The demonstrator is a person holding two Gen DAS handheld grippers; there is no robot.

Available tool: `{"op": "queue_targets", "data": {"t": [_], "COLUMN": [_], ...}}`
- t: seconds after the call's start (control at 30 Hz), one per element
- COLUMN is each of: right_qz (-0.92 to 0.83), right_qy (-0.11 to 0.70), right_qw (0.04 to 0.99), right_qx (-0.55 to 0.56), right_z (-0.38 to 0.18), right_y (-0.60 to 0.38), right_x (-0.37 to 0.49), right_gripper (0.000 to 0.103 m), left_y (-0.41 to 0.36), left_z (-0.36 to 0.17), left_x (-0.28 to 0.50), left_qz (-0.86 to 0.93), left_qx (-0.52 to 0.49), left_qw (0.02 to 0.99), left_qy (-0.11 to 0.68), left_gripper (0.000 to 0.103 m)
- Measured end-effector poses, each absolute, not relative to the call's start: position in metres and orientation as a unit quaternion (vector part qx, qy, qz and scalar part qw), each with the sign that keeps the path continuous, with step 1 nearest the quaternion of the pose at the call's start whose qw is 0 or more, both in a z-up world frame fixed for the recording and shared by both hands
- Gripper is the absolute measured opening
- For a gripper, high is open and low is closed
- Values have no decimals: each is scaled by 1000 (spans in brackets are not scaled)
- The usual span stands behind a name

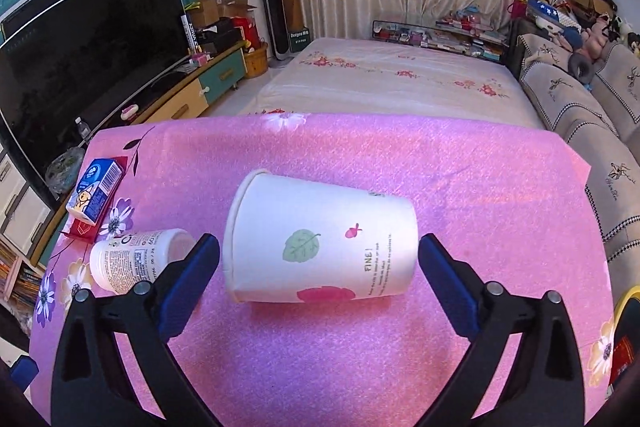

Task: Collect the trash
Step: 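Grasp the white paper cup with the right gripper, then carry the paper cup over the bin and open the right gripper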

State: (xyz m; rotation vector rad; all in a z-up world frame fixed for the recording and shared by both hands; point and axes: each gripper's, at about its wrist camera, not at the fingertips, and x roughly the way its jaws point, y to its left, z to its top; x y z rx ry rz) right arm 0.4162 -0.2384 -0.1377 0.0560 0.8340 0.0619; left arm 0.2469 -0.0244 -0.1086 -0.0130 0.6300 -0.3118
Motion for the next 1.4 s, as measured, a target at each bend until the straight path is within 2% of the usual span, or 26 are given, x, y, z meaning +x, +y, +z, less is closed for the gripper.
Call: {"op": "queue_targets", "data": {"t": [0.03,0.4,0.8,1.1,1.4], "right_qz": [33,38,-72,-223,-262], "right_qy": [407,370,340,372,408], "right_qw": [913,928,935,893,860], "right_qx": [26,28,69,124,159], "right_z": [-139,-115,-91,-134,-182], "right_y": [-238,-256,-405,-555,-613], "right_x": [417,374,271,212,214], "right_gripper": [81,81,81,81,81], "left_y": [-25,-27,-30,-34,-33], "left_z": [-109,-112,-111,-115,-117], "left_x": [248,250,246,248,251], "left_qz": [-153,-152,-152,-151,-160], "left_qx": [-5,5,13,20,8], "left_qw": [938,939,939,937,932], "left_qy": [310,308,307,314,326], "left_gripper": [98,98,98,98,98]}}
